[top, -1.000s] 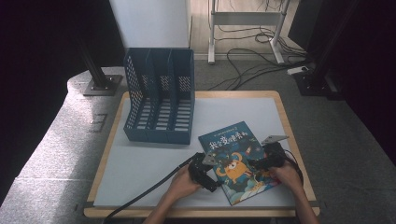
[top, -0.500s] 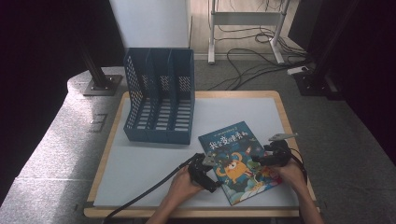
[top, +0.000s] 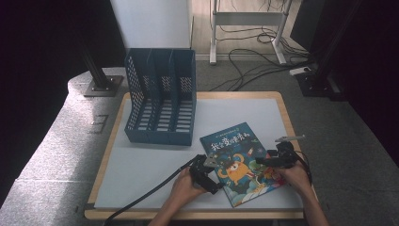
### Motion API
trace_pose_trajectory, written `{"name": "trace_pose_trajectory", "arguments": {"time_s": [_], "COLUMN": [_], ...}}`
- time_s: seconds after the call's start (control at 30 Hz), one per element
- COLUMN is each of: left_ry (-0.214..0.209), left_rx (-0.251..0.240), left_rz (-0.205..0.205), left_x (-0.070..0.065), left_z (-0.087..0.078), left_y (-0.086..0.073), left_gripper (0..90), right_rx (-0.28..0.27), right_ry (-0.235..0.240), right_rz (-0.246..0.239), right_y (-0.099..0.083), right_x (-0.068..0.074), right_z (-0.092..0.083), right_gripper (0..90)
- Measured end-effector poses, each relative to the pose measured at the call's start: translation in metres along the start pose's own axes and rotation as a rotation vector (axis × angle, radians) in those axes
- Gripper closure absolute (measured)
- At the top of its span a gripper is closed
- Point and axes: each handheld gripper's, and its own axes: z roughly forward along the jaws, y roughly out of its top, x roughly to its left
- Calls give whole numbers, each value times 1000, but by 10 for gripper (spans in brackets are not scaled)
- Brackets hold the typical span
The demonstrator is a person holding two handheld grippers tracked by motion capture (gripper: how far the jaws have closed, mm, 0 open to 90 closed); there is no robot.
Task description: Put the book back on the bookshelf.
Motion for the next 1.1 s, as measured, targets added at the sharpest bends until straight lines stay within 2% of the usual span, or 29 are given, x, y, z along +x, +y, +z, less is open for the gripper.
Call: {"name": "trace_pose_trajectory", "arguments": {"time_s": [0.07, 0.23, 0.4, 0.6, 0.7, 0.83, 1.0, 1.1], "left_ry": [-1, -1, -1, -1, -1, -1, -1, 0], "left_rx": [0, 0, 0, 0, 0, 0, 0, 0], "left_rz": [0, -1, -1, 0, 0, 0, 0, 1], "left_x": [0, 0, 0, 0, 0, 0, 0, 0], "left_z": [0, 0, 0, 0, 0, 0, 0, 0], "left_y": [0, 0, 0, 0, 0, 0, 0, 0], "left_gripper": [0, 0, 0, 0, 0, 0, 0, 0], "right_rx": [5, 16, -11, 1, -4, 0, 74, 90], "right_ry": [14, 9, 63, 78, 123, 120, 36, 55], "right_rz": [11, 11, 66, 63, 75, 35, -93, -116], "right_y": [-4, -10, -13, -20, -24, -22, -11, -6], "right_x": [0, 3, 1, 4, 5, 9, 14, 11], "right_z": [-5, -14, -26, -38, -43, -50, -51, -52], "right_gripper": [177, 174, 183, 220, 239, 282, 389, 409]}}
